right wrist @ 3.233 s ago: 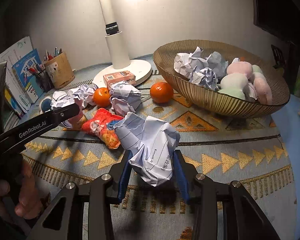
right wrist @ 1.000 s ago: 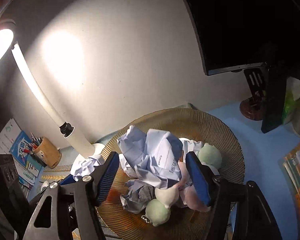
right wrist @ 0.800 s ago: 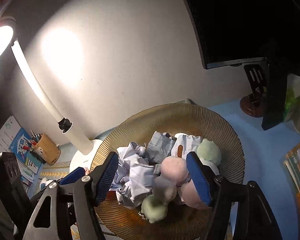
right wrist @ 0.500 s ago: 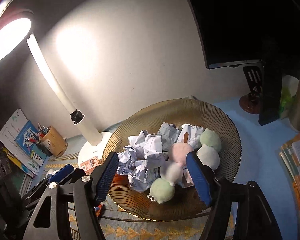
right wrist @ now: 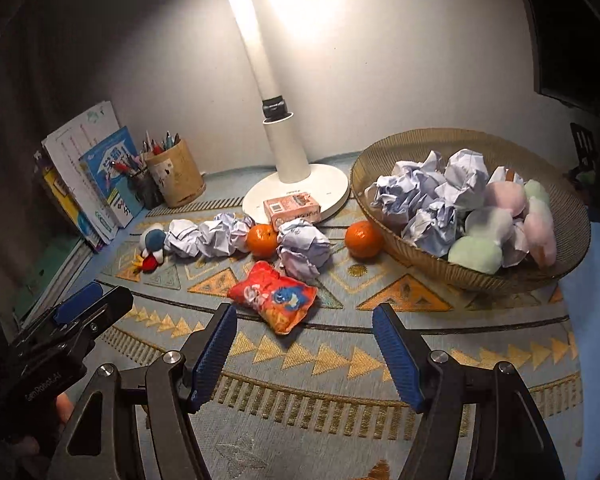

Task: Organize objects
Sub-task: 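Move both grippers back toward the plush toy and snack bag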

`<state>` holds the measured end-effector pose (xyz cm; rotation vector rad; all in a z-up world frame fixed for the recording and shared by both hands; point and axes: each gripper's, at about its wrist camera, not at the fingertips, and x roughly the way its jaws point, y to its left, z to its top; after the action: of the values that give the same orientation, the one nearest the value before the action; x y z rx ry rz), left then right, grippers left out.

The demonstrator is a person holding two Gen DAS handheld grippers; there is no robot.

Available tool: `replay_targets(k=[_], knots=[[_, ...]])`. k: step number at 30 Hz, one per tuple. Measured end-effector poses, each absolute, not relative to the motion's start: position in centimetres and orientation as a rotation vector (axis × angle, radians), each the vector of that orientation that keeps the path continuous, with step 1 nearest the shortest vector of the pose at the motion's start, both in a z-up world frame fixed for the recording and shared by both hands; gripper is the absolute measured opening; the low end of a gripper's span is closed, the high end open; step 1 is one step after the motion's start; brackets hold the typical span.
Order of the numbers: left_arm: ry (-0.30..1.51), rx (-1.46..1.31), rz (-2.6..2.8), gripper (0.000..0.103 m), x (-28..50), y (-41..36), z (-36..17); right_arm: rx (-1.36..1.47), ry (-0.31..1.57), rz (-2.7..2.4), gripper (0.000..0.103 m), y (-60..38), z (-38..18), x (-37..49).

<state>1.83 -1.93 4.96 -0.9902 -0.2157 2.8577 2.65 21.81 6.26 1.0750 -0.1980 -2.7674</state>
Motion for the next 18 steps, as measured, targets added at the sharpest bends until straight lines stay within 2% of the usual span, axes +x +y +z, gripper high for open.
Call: replay_targets(k=[2,4,11,18], knots=[[-0.309,-1.034,2.85,0.075,1.4,-3.1,4.1,1.085,-0.161,-2.765,0.069,21.2,5.0,2.6],[-0.371,-0.946,2.864,0.075,1.8,-3.8,4.7,1.078,-0.128,-2.776,0.069,21.0,4.3,2.7],[-0.265,-1.019,2.858,0.075,1.5,-2.2,4.1,1.104,-0.089,-2.813,0.07,20.7,3.6,2.4],[-0.35,-1.035,2.853,0.075,1.4,-3.3,3.9,1.121,-0.011,-2.824,0.07,19.9,3.4,2.3]])
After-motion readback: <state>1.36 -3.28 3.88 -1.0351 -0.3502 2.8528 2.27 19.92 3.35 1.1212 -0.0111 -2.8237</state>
